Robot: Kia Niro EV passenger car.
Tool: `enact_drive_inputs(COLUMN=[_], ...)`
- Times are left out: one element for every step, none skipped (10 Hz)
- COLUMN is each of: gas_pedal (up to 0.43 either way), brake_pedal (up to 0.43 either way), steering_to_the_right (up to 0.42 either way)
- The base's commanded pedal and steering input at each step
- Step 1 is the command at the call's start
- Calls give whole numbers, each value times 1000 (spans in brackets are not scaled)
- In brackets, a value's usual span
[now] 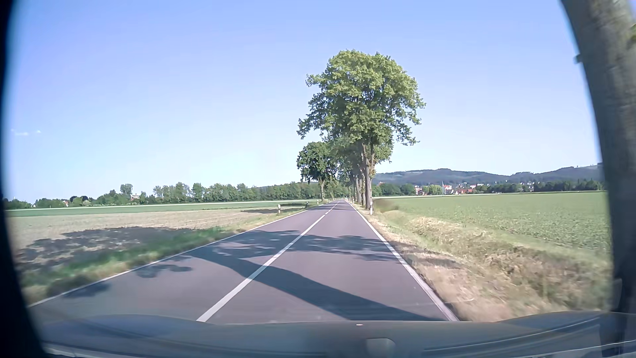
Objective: Follow the waypoints while adhering to traffic rules and regulations
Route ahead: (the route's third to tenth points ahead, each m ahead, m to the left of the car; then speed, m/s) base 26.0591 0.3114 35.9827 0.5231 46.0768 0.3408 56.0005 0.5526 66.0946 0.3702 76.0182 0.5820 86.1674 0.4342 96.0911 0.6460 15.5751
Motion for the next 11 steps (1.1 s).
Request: enact_drive_inputs(gas_pedal=[370, 370, 370, 370, 370, 370, 370, 370, 370, 370, 370], brake_pedal=[6, 6, 6, 6, 6, 6, 6, 6, 6, 6, 6], steering_to_the_right=[2, 0, 0, 0, 1, 1, 1, 1, 1, 1, 0])
